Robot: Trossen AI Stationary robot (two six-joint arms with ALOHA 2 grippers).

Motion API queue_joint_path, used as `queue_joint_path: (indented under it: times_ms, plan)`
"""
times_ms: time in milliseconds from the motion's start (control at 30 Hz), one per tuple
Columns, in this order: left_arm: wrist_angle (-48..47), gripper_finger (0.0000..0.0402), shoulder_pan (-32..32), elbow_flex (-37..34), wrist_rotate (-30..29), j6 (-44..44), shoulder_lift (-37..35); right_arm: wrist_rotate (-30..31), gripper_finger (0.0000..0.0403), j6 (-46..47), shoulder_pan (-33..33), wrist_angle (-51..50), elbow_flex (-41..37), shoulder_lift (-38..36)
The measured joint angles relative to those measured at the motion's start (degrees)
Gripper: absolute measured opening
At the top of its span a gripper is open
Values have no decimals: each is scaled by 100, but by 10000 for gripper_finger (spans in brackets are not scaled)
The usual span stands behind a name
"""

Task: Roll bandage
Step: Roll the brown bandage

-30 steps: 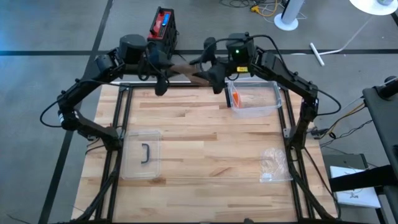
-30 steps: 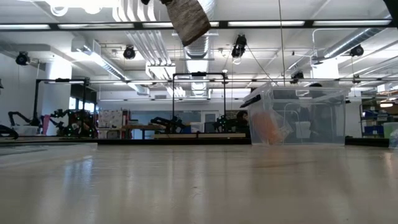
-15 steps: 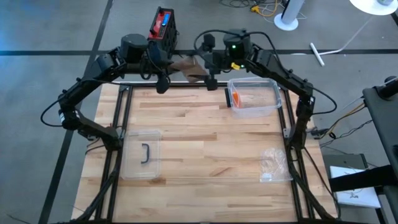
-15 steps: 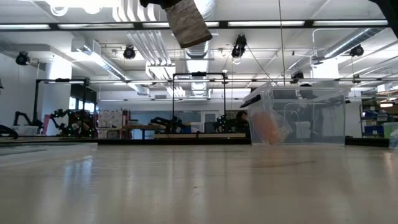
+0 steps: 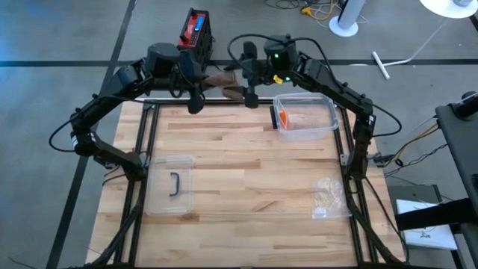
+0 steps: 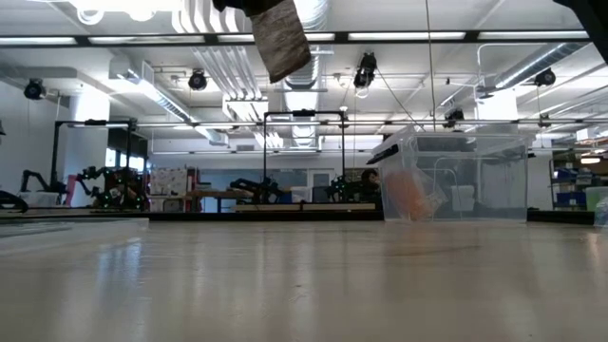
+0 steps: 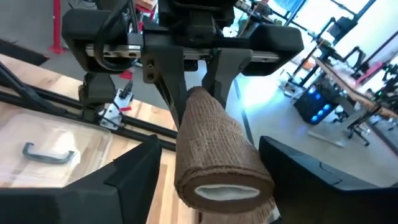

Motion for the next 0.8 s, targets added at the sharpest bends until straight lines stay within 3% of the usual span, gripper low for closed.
queue_joint_path:
  times_ms: [800]
  plan:
    - [-95, 65, -284, 0, -221, 296, 28, 20, 168, 437, -24, -395, 5, -5]
